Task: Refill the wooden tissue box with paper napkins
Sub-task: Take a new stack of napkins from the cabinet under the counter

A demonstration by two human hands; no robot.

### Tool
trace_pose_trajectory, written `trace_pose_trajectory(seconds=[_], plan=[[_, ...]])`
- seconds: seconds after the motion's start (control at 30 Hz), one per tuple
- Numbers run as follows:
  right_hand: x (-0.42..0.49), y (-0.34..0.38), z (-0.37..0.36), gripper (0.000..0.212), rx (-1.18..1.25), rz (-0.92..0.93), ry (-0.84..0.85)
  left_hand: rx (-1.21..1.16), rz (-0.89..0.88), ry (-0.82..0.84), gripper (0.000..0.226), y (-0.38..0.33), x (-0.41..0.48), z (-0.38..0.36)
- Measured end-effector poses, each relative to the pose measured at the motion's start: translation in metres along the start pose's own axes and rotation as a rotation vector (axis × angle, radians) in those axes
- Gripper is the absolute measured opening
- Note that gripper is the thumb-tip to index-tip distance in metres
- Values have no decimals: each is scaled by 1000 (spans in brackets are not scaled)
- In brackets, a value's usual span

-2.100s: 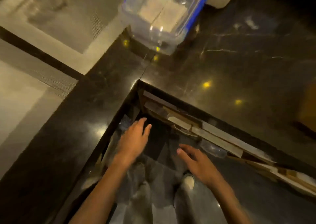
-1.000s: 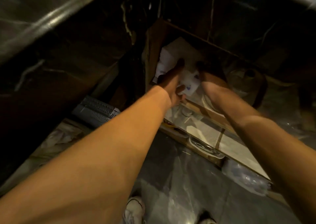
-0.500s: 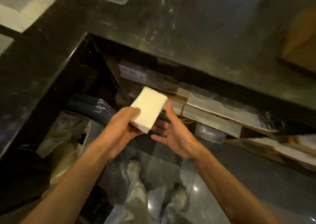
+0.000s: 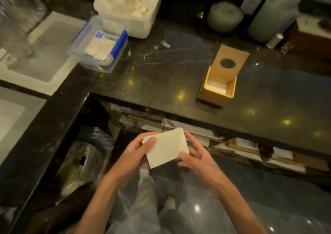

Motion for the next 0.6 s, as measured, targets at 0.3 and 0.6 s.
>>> trace_pose_trajectory(seconds=[0.3,0.6], plan=[[76,106,-19,85,-62,44,56,100,-179,14,50,-80,108,49],[156,207,-3,50,-308,224,-347,464,-388,151,46,-128,239,62]])
Point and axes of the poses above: each hand's wrist, its own x-axis towards the middle knuckle, its own z-axis out of the back of the hand, y = z × x, the point moved 6 cm from there along x, towards the middle knuckle, and after that the axes turned 12 degrees about -z, right-handed, at the moved point
